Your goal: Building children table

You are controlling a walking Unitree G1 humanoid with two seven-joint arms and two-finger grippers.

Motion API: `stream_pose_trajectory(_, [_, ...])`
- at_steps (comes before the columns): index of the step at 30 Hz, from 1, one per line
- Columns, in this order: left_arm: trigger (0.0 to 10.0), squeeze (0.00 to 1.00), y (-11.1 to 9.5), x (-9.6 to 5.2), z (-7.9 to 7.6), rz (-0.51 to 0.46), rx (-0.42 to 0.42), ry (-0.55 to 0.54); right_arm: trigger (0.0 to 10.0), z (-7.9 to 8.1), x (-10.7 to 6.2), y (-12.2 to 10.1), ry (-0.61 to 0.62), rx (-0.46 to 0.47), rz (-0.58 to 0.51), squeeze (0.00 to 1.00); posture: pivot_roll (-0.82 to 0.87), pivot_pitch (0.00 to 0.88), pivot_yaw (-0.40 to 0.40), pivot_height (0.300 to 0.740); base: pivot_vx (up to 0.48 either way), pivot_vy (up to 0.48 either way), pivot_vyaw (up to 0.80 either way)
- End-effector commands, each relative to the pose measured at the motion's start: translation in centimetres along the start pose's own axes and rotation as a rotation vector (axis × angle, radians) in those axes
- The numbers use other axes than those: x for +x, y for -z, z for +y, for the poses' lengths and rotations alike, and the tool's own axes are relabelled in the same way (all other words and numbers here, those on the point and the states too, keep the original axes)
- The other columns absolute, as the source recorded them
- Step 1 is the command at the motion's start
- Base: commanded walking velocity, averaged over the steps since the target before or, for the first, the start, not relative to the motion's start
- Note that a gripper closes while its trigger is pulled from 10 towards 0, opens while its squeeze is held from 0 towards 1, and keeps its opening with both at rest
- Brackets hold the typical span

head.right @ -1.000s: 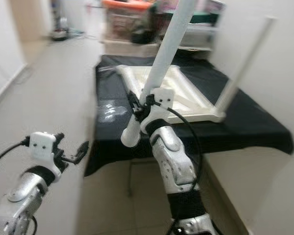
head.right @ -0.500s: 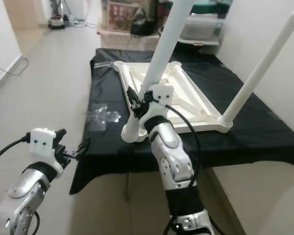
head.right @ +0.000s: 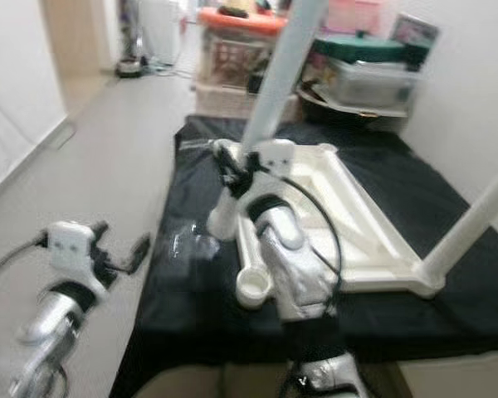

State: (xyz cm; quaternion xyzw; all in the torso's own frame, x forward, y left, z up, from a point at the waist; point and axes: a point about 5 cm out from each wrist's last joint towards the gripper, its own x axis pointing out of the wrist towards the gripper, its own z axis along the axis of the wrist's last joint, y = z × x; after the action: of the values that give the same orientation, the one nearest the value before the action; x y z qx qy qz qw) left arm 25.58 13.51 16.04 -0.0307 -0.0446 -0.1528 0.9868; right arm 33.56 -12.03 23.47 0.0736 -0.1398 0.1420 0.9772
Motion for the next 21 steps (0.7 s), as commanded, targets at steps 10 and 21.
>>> stream_pose_trajectory(10, [10.0, 0.00, 0.2, -0.3, 0.7, 0.004, -0.006, -0.020, 10.0, 0.3, 0.2, -1.2, -0.302, -0.039, 0.023, 0.00, 0.08, 0.000, -0.099, 0.740, 0.000, 0.000, 0.00])
stream_pose_trajectory(21, [10.0, 0.00, 0.2, -0.5, 1.1, 0.006, 0.000, -0.028, 10.0, -0.6, -0.9, -3.1, -0.696, -0.128, 0.107, 0.00, 0.09, 0.000, -0.114, 0.740, 0.000, 0.000, 0.00])
